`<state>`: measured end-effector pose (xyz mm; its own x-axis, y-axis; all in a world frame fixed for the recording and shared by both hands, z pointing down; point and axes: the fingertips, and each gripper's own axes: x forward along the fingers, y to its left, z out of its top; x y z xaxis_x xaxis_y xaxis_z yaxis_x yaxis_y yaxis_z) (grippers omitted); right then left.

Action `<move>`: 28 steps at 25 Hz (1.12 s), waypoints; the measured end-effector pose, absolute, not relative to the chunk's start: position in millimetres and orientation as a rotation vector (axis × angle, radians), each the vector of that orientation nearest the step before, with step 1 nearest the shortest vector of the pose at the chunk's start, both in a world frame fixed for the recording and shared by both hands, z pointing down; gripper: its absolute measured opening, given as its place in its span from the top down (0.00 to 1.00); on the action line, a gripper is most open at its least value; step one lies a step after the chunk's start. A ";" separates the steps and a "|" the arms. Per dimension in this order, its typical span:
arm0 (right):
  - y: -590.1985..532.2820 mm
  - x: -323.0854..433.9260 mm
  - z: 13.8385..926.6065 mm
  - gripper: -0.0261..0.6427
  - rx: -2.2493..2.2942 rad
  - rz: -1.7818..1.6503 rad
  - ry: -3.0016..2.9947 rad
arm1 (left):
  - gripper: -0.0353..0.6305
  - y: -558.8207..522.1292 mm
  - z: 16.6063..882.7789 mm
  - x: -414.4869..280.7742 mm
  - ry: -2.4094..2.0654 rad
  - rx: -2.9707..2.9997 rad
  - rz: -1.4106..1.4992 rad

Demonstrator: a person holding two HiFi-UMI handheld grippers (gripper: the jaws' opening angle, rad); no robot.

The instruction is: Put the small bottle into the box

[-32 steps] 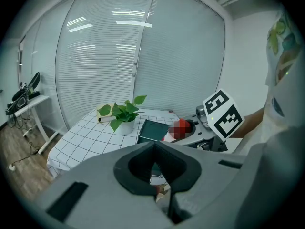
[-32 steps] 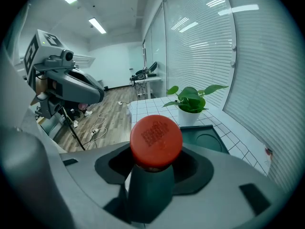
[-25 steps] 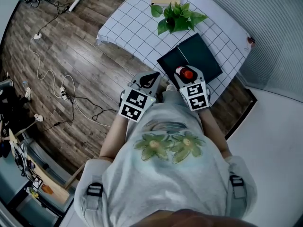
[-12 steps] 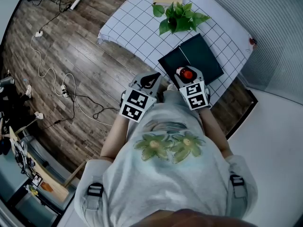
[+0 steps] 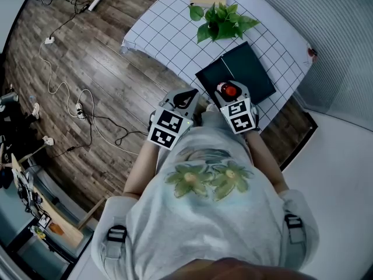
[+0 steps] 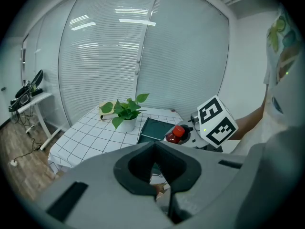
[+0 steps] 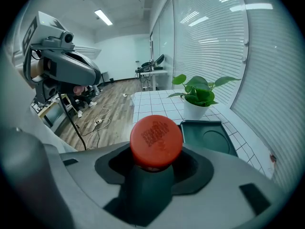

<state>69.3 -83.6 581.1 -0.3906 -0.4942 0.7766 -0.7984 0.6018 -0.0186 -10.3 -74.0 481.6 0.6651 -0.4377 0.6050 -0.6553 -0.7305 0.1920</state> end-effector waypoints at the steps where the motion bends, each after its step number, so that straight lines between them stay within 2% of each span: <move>1: -83.1 68.7 582.1 0.63 1.014 0.508 -2.067 | 0.94 -73.9 481.8 -10.5 -0.859 2.485 0.757; 28: -82.2 61.1 602.1 0.63 0.954 0.486 -2.058 | 0.94 -71.4 485.4 -13.6 -0.877 2.465 0.776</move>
<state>61.1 -82.2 602.1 -0.3970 -0.4596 0.7944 -0.7665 0.6422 -0.0115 -13.6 -71.4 485.4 0.6474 -0.4419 0.6210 -0.6701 -0.7181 0.1876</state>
